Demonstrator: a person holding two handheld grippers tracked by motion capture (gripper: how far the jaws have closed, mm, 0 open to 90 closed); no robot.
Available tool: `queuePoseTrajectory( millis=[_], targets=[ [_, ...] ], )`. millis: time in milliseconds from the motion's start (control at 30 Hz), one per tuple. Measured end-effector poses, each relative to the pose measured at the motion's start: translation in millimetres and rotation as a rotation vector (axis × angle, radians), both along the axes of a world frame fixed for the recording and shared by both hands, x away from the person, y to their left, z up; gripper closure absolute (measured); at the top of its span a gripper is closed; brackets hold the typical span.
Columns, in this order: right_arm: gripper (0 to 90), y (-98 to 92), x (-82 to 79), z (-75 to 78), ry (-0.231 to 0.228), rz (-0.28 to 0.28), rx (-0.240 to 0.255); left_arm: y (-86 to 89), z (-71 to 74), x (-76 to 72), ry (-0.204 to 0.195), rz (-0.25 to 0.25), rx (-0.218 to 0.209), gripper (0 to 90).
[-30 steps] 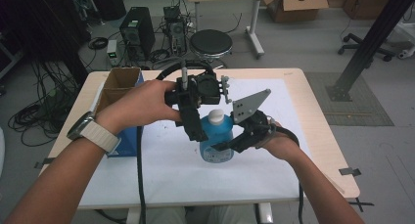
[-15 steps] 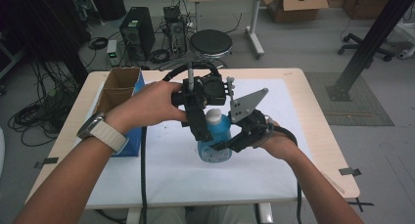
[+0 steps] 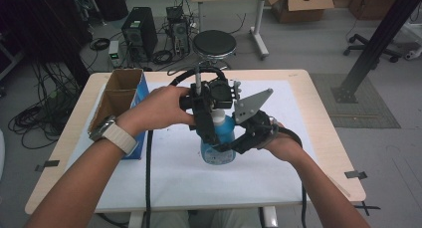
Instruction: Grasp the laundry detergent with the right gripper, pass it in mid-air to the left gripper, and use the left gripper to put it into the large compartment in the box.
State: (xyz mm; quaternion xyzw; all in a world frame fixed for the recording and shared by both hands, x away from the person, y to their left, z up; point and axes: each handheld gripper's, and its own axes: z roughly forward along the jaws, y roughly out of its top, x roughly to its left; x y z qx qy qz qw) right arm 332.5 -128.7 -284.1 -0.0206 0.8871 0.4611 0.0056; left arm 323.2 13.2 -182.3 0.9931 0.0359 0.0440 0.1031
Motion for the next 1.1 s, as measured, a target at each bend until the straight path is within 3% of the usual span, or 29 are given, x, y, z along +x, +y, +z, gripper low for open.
queuePoseTrajectory(
  millis=[1033, 1100],
  targets=[
    [45.1, 1.6, -1.0, 0.0, -0.001, 0.002, -0.008, 0.4, -0.2, -1.8, -0.007, -0.023, -0.014, 23.7],
    [45.1, 1.8, -1.0, -0.1, -0.001, 0.000, -0.008, 0.7, 0.0, -2.1, -0.012, -0.025, -0.016, 27.6]
  ],
)
